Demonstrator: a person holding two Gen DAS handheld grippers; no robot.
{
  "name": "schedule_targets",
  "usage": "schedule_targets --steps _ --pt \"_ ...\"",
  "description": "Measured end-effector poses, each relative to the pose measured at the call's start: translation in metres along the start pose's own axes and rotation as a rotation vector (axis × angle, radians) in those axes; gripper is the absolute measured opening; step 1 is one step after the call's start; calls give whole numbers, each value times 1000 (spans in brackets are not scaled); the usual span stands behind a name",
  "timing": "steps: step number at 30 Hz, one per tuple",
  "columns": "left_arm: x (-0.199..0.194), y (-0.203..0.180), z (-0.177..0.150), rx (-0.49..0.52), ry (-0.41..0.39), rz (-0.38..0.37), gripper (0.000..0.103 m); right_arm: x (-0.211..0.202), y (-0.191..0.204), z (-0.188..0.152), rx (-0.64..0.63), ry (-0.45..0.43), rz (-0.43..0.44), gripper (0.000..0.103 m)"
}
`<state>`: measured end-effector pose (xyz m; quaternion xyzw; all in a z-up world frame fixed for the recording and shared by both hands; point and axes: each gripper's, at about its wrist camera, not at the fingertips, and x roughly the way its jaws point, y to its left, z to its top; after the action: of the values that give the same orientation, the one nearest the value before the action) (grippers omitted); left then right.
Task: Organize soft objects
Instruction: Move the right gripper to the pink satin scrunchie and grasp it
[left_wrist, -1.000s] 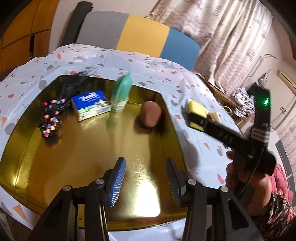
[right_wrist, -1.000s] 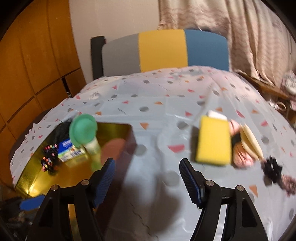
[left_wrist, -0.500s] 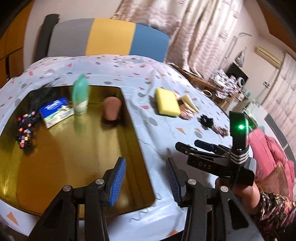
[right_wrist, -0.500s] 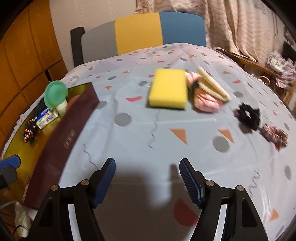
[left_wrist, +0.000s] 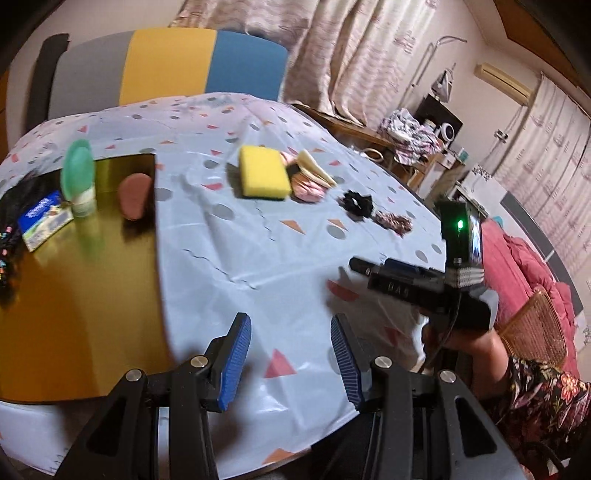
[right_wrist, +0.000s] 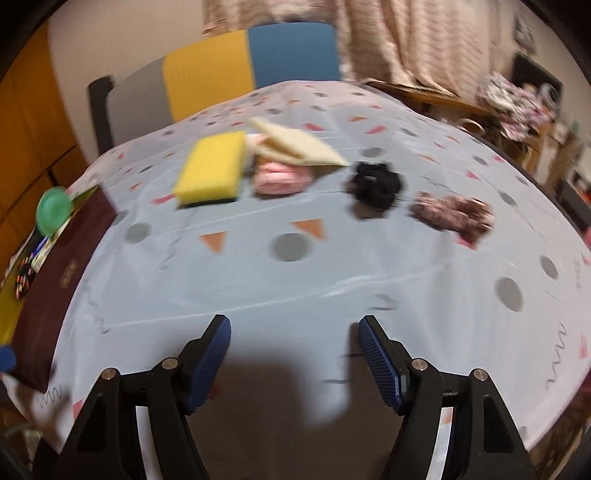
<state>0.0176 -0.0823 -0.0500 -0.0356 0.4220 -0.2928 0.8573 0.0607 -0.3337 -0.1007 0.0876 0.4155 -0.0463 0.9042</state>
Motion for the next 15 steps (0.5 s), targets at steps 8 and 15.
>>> schedule_targets --steps 8,15 --pt "10 -14 1 17 29 10 45 1 -59 22 78 -56 -141 79" --pt "17 -14 1 1 52 18 45 20 -91 73 92 -98 -219 82"
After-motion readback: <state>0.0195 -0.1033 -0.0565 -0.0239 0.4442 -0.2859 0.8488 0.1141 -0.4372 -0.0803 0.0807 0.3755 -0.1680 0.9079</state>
